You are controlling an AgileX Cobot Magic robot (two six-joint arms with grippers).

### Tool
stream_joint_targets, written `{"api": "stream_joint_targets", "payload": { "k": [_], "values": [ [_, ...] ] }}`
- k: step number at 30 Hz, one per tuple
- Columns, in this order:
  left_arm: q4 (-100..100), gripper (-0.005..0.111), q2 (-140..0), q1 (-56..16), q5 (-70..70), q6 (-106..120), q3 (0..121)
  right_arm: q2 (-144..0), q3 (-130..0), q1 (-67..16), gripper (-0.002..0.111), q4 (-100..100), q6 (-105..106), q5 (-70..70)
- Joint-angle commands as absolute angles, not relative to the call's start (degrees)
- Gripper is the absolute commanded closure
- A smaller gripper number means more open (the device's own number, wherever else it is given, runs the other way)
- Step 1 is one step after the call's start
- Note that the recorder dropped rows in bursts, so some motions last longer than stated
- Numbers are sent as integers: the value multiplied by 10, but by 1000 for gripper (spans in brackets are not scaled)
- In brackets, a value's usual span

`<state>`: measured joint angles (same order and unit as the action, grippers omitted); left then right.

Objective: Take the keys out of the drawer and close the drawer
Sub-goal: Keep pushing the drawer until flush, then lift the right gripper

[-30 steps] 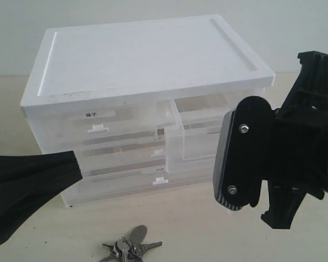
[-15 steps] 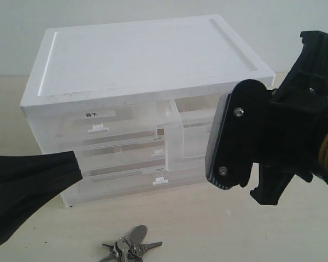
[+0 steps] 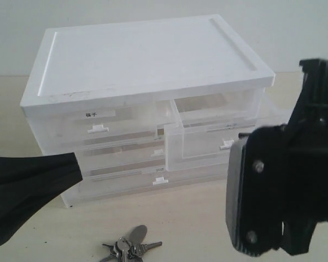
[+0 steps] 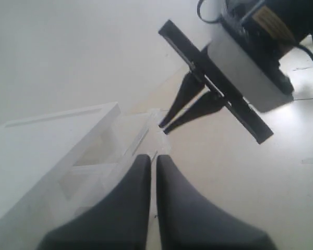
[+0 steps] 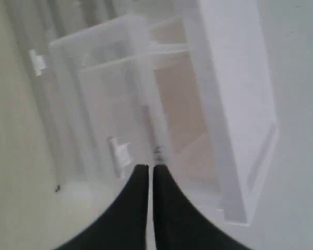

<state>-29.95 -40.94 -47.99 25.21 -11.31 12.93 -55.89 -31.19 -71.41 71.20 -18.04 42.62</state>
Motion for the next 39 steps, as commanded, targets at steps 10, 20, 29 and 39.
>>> {"api": "stream_joint_targets", "payload": {
  "k": [10, 20, 29, 39],
  "values": [
    [-293, 102, -411, -479, 259, -117, 126, -579, -257, -665, 108, 825, -240, 399],
    [-293, 102, -411, -479, 258, -120, 126, -637, -254, -577, 108, 930, -305, 331],
    [-293, 102, -411, -479, 255, -120, 126, -728, -308, -560, 108, 999, -401, 353],
    [-293, 102, -411, -479, 255, -120, 126, -781, -380, -462, 108, 999, -421, 235]
  ]
}}
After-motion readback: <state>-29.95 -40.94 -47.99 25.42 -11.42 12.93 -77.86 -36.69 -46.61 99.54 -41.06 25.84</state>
